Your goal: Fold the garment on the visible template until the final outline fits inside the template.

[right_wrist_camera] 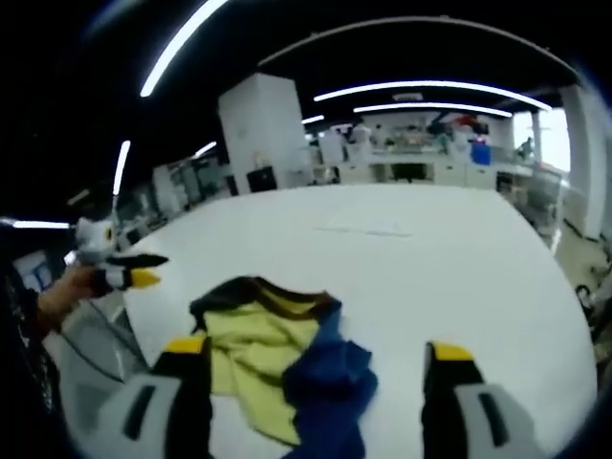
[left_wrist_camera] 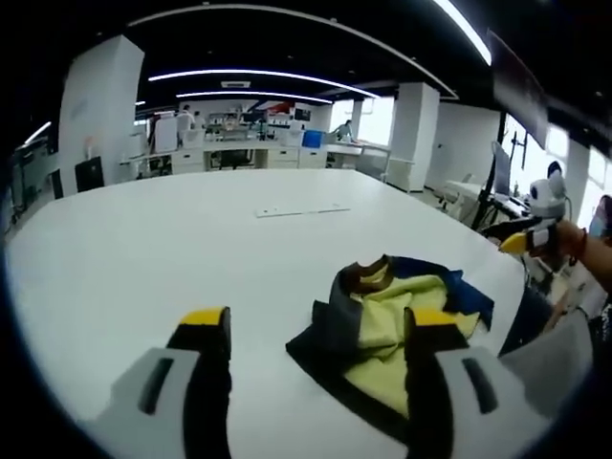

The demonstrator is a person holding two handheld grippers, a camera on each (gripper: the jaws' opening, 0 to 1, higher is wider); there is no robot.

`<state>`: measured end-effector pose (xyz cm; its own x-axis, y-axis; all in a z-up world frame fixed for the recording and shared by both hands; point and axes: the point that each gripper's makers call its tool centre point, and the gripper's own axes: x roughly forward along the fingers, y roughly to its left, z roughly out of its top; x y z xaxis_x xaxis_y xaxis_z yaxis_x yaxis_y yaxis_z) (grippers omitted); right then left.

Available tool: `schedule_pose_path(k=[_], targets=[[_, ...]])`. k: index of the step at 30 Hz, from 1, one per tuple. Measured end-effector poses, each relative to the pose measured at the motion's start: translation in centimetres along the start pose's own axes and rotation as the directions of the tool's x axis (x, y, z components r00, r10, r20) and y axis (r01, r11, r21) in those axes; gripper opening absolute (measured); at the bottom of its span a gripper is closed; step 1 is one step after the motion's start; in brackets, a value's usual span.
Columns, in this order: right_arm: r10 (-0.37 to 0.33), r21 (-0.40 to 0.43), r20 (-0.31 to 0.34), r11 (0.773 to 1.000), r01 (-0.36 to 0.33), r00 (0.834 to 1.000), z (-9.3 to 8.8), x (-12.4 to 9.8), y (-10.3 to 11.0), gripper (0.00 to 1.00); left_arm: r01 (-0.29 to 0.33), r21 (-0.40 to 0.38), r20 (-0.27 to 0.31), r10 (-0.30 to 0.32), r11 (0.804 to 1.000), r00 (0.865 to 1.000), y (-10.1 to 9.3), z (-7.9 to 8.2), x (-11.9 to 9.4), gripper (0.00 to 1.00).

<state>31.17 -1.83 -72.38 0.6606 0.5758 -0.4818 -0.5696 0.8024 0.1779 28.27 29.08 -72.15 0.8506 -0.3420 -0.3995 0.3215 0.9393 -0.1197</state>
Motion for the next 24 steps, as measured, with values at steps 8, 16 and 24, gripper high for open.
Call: schedule_pose_path(k=[8, 16, 24], targets=[[0.015, -0.039, -0.025, 0.999, -0.016, 1.000, 0.3, 3.1, 0.3, 0.78, 0.043, -0.012, 0.002, -0.043, 0.999, 0.999, -0.1, -0.4, 1.8, 0.61], [0.018, -0.047, -0.090, 0.999, -0.022, 0.996, -0.6, 6.3, 0.3, 0.64, 0.057, -0.023, -0.027, -0.058, 0.998, 0.998, 0.0, -1.4, 3.8, 0.51], [0.034, -0.031, -0.128, 0.999, -0.038, 0.991, -1.3, 9.1, 0.1, 0.54, 0.109, -0.035, -0.076, -0.111, 0.993, 0.991, -0.9, -2.4, 6.2, 0.43]])
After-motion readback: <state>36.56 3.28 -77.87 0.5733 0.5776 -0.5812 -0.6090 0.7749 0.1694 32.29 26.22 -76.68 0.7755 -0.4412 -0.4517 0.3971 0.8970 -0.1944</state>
